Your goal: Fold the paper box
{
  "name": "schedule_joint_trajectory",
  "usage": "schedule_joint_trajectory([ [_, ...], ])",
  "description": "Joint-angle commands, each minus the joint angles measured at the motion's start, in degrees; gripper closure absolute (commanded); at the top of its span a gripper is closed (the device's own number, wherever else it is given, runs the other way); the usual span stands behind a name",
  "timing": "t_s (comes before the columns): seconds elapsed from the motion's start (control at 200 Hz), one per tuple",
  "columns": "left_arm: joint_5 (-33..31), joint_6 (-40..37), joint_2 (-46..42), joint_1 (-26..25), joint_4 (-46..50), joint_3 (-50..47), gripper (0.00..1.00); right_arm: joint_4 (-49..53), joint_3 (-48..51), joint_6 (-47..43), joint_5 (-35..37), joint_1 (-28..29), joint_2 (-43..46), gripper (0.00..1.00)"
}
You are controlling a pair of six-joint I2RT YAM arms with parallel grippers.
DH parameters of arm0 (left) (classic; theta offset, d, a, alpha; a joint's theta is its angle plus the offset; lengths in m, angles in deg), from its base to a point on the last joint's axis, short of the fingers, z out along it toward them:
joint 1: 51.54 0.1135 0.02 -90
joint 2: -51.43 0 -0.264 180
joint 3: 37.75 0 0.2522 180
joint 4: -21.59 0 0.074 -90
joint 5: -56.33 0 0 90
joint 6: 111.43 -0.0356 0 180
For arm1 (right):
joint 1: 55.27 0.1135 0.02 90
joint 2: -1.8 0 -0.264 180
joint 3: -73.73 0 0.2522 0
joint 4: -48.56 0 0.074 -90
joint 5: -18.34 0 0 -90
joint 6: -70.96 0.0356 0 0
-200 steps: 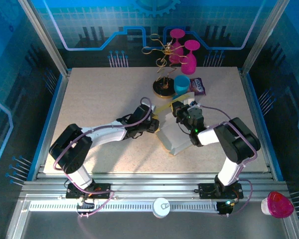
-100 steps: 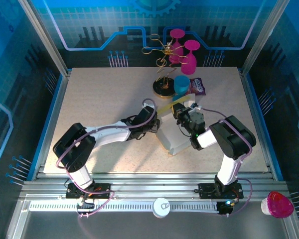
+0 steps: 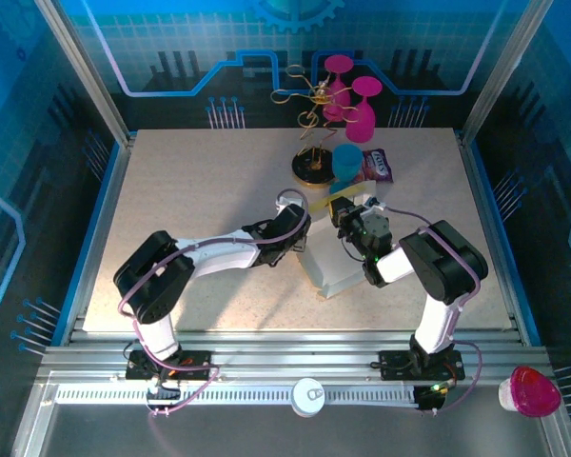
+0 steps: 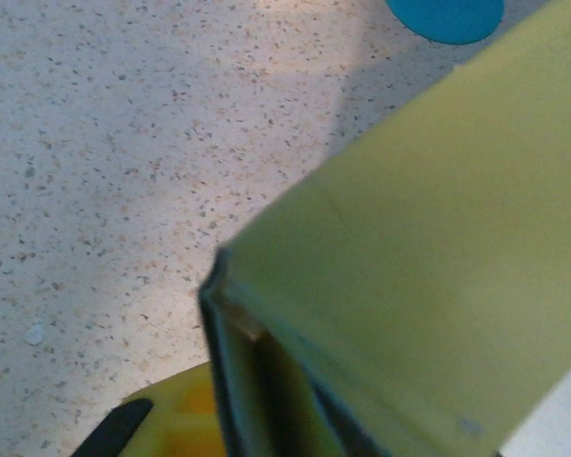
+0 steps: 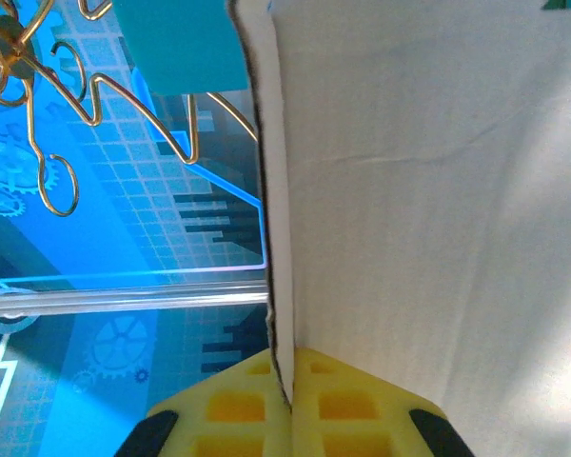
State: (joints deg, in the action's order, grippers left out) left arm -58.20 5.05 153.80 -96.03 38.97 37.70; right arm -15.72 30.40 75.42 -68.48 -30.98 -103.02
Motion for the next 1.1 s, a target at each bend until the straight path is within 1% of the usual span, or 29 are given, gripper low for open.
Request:
schedule_joint_trajectory([
  [0.0,-2.8,1.4,2.4,-0.2,2.6,1.8,0.95,0.0,0.5,0.2,-0.9,-0.4,-0.5,1.00],
  [0.04,-3.3,1.7,2.8,-0.4,2.9,2.2,1.00,0.1,0.4,0.4,-0.9,-0.4,-0.5,1.00],
  [0.27,-5.1,2.4,4.9,-1.4,5.4,4.0,1.00,0.3,-0.3,0.9,-0.9,-0.4,-0.3,1.00],
  [0.31,-5.3,2.6,5.3,-1.5,5.9,4.6,0.93,0.3,-0.2,0.9,-0.9,-0.4,-0.4,1.00],
  [0.385,-5.8,2.9,6.2,-1.6,7.3,5.6,0.87,0.3,-0.2,1.0,-0.8,-0.4,-0.4,1.00],
  [0.635,-6.7,3.8,9.1,-1.6,9.5,7.7,0.83,0.2,-0.6,1.4,-0.5,-0.4,-0.3,1.00],
  [0.715,-7.1,4.0,9.5,-1.6,9.7,8.0,0.86,0.3,-0.7,1.6,-0.4,-0.4,-0.3,1.00],
  [0.841,-7.7,4.1,9.8,-1.6,10.1,8.4,1.00,0.3,-0.7,1.6,-0.2,-0.4,-0.3,1.00],
  [0.981,-11.2,5.6,10.0,-1.6,13.3,10.0,1.00,0.3,-0.7,1.6,-0.1,-0.4,-0.2,1.00],
  [1.096,-15.2,7.9,10.9,-1.6,18.1,12.6,1.00,1.2,-0.8,1.7,0.6,-0.2,0.6,1.00],
])
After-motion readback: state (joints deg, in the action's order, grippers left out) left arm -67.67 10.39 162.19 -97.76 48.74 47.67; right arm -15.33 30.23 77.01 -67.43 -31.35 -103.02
